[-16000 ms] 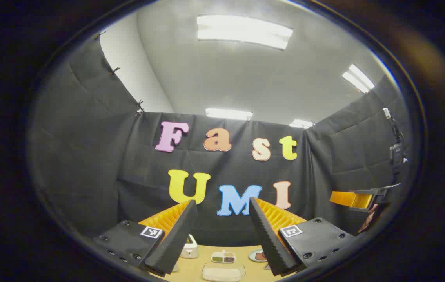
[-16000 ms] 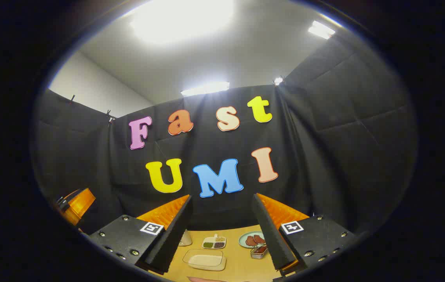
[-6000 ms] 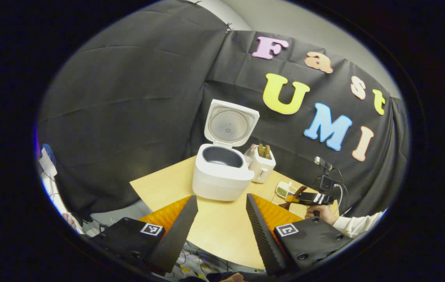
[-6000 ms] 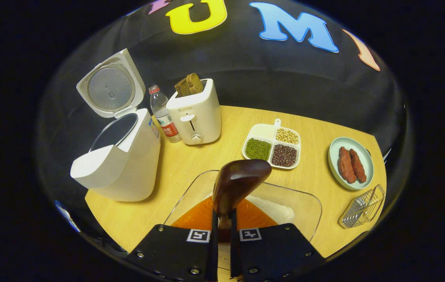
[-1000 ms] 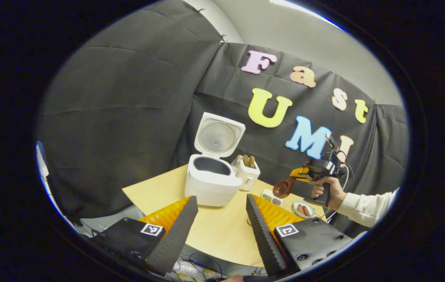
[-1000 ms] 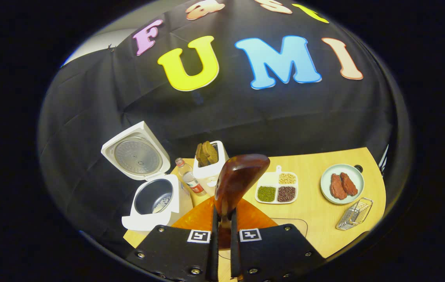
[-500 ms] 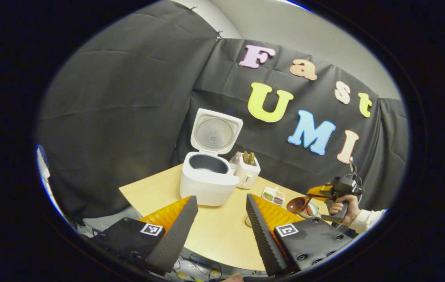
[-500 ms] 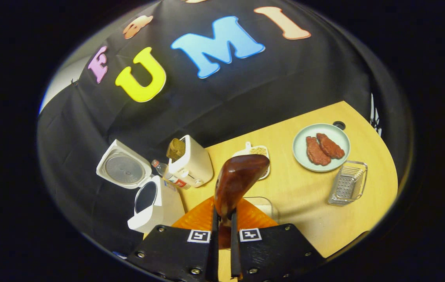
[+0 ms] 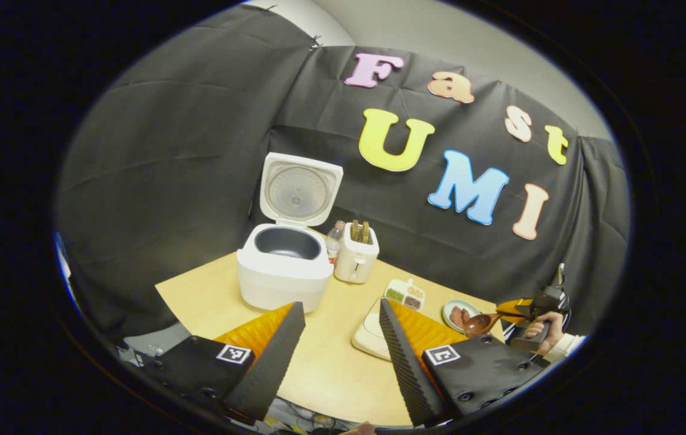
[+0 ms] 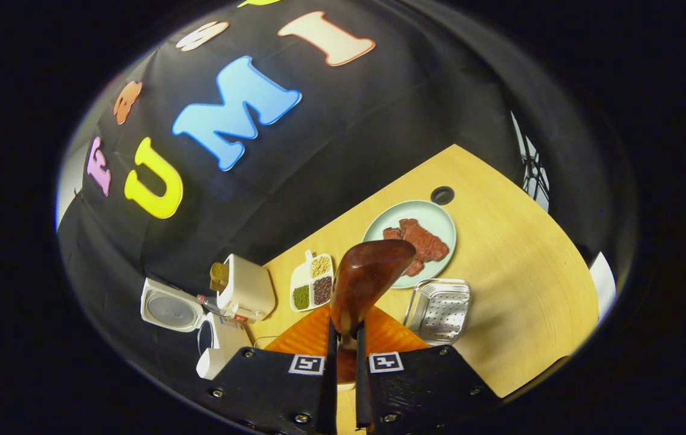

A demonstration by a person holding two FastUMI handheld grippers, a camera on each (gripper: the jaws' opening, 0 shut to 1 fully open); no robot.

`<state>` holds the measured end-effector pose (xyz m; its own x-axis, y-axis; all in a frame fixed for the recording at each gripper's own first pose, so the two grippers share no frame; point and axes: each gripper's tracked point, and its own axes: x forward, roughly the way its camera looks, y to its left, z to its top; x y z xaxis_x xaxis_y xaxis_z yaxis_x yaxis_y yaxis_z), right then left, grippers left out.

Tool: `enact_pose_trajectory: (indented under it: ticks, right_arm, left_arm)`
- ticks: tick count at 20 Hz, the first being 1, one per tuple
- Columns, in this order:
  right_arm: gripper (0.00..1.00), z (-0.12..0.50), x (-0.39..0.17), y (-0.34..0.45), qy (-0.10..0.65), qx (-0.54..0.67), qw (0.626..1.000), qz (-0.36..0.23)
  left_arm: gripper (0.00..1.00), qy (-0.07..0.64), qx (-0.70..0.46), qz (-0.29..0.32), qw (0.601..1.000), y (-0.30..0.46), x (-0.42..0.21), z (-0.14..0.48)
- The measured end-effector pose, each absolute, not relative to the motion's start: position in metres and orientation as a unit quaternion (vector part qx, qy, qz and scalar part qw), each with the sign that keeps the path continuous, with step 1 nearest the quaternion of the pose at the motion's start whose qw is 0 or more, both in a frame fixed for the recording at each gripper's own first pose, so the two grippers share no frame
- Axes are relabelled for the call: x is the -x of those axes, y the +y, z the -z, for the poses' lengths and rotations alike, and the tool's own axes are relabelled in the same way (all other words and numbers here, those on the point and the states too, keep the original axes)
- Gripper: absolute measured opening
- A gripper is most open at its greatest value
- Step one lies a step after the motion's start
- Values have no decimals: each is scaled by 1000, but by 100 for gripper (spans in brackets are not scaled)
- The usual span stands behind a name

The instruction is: Close the left gripper, press the button to open the rice cooker; take a wooden spoon from the chopstick holder with the right hand, scoop a spoonful of rice and pour it into the rice cooker, then put the wooden spoon back into the chopstick holder.

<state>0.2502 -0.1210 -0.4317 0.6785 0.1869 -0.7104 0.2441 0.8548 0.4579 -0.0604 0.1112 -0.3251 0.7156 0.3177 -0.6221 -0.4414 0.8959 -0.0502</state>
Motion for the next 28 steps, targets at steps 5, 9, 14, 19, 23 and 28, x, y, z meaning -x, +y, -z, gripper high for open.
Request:
enact_pose_trajectory:
  ticks: [5, 9, 14, 19, 23, 28]
  right_arm:
    - [13, 445, -262, -170, 384, -292, 874, 51]
    - [13, 456, -266, -192, 378, -324, 865, 67]
    - [12, 475, -259, -204, 385, -295, 870, 91]
    - [12, 491, -256, -199, 392, -211, 888, 114]
    - [13, 504, -244, -182, 402, -110, 904, 96]
    - [16, 506, -231, -178, 410, -71, 904, 98]
  left_arm:
    - [89, 348, 86, -201, 912, 94, 40, 333]
    - [89, 368, 69, -192, 907, 84, 24, 336]
    - [89, 392, 50, -166, 903, 67, 4, 350]
    - [91, 389, 45, -166, 905, 67, 0, 347]
    - [89, 383, 51, -176, 905, 78, 8, 343]
    - [94, 367, 58, -194, 908, 93, 21, 331]
